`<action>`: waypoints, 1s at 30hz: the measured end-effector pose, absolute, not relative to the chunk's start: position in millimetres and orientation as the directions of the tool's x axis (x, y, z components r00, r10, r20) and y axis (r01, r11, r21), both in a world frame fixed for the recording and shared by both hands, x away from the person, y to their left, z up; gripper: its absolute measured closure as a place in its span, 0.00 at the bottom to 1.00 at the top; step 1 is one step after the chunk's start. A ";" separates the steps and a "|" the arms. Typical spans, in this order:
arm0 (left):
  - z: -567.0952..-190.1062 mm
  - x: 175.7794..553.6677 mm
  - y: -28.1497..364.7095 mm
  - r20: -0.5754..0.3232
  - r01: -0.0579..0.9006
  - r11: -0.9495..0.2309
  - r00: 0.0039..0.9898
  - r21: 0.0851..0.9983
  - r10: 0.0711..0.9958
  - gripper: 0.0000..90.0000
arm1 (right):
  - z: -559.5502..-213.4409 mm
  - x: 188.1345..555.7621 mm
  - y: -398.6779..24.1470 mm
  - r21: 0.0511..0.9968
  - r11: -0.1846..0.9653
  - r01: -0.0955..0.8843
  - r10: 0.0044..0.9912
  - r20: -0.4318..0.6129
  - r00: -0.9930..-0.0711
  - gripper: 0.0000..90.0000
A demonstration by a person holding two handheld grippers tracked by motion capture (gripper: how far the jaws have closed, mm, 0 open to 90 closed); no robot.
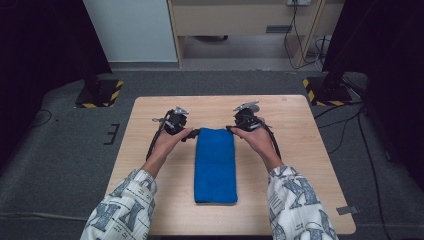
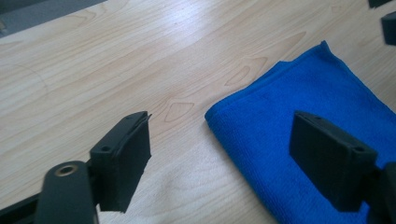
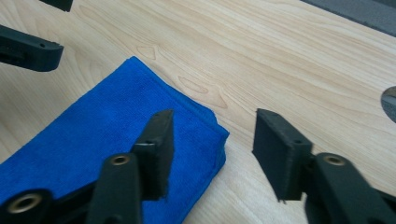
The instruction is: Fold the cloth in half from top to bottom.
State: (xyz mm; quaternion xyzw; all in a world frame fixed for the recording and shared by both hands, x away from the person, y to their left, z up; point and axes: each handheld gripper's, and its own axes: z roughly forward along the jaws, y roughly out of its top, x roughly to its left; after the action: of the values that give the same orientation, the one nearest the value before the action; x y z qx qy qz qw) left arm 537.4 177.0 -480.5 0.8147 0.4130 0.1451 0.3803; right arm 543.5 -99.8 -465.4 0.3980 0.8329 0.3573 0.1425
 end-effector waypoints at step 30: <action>-524.3 553.5 159.8 -0.107 0.596 -0.388 0.628 0.703 0.771 0.49 | -524.3 567.2 -80.1 0.662 0.400 0.634 0.785 0.110 -0.609 0.65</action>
State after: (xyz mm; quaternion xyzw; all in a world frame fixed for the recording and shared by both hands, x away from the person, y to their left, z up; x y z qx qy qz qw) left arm 553.5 159.8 -524.3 0.8246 0.4145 0.1193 0.3661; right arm 567.2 -80.1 -524.3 0.4281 0.8292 0.3420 0.1104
